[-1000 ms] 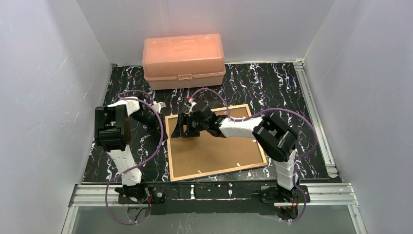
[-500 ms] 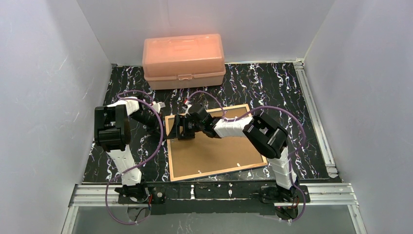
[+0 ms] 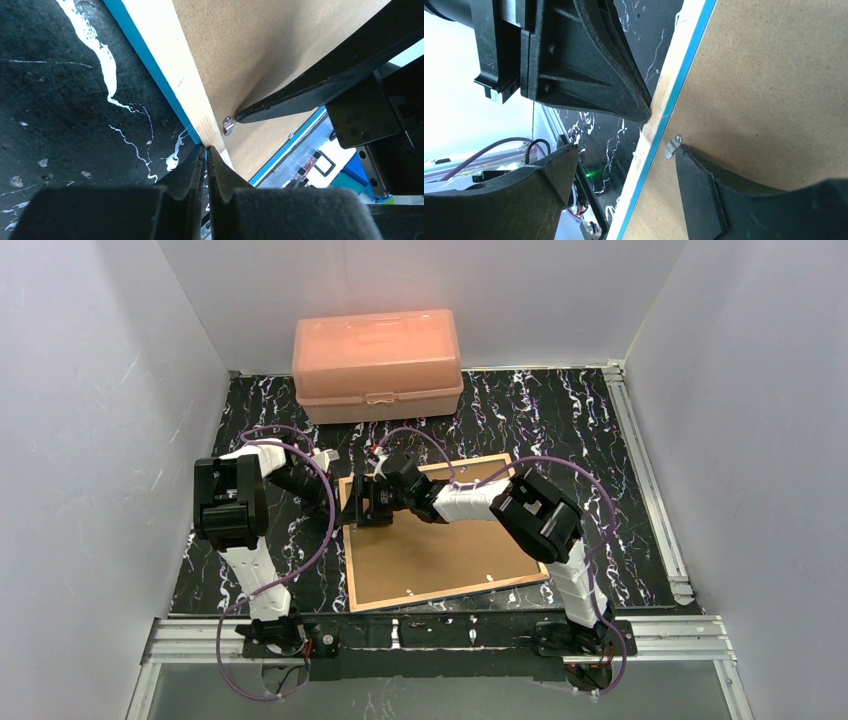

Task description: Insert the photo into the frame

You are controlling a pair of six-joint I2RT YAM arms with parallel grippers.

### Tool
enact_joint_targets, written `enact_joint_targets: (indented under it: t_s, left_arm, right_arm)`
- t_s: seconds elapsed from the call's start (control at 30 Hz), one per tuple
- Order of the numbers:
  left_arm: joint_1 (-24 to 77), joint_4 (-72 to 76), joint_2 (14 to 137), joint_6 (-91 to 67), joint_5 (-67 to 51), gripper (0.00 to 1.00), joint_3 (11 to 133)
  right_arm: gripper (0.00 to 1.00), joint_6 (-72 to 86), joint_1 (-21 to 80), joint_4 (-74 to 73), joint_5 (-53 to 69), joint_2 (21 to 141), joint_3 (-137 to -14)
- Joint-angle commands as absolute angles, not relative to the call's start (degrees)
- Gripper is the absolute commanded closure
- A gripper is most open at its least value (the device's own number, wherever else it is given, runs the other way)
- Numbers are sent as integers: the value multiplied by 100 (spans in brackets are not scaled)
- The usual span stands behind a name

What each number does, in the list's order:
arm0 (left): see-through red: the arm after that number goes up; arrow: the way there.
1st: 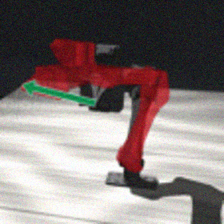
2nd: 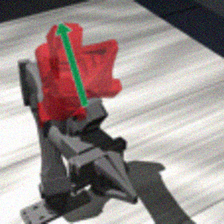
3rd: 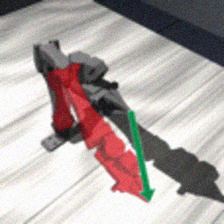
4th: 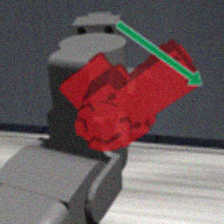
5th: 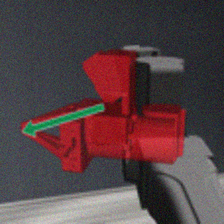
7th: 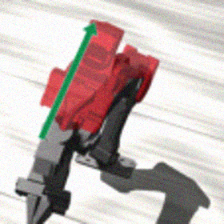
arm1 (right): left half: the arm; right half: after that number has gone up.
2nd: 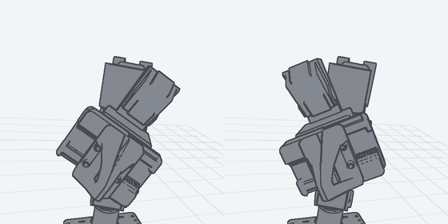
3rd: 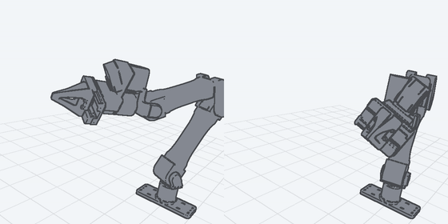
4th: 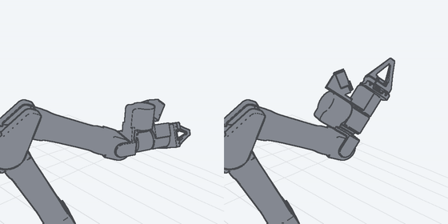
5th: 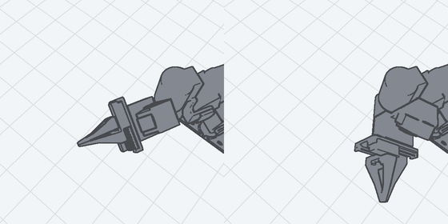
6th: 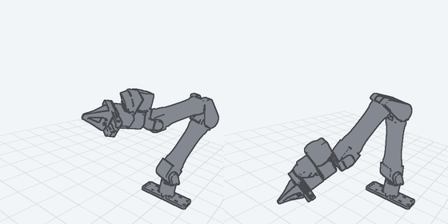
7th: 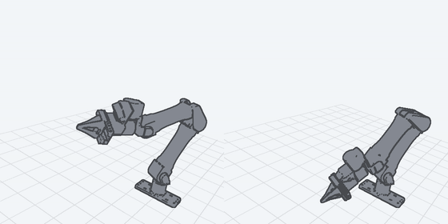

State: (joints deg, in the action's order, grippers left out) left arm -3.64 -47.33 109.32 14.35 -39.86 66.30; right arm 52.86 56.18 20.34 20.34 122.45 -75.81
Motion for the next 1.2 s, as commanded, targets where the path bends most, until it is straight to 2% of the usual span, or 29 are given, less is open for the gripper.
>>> enact_joint_targets:
  t_s: [0.0,0.67,0.9,0.93,1.03,1.17]
  left_arm:
    - [-369,-4606,10989,1545,-3835,97,6689]
    - [-369,-4569,10877,1606,-3800,97,6569]
    - [-411,-4826,10773,1651,-3859,96,6727]
    - [-446,-4902,10753,1658,-3885,94,6801]
    - [-569,-5198,10663,1773,-3954,81,7027]
    - [-756,-5614,10476,2023,-3862,66,7326]
  right_arm:
    - [21,5352,5688,2211,2142,12437,-7847]
    - [22,5228,5774,2188,2323,12526,-8012]
    - [17,4540,5721,1686,2411,11697,-7673]
    - [15,4146,5717,1413,2347,11468,-7628]
    - [12,2665,5794,276,1812,10705,-7366]
    - [16,1274,6003,-796,1321,9686,-6638]
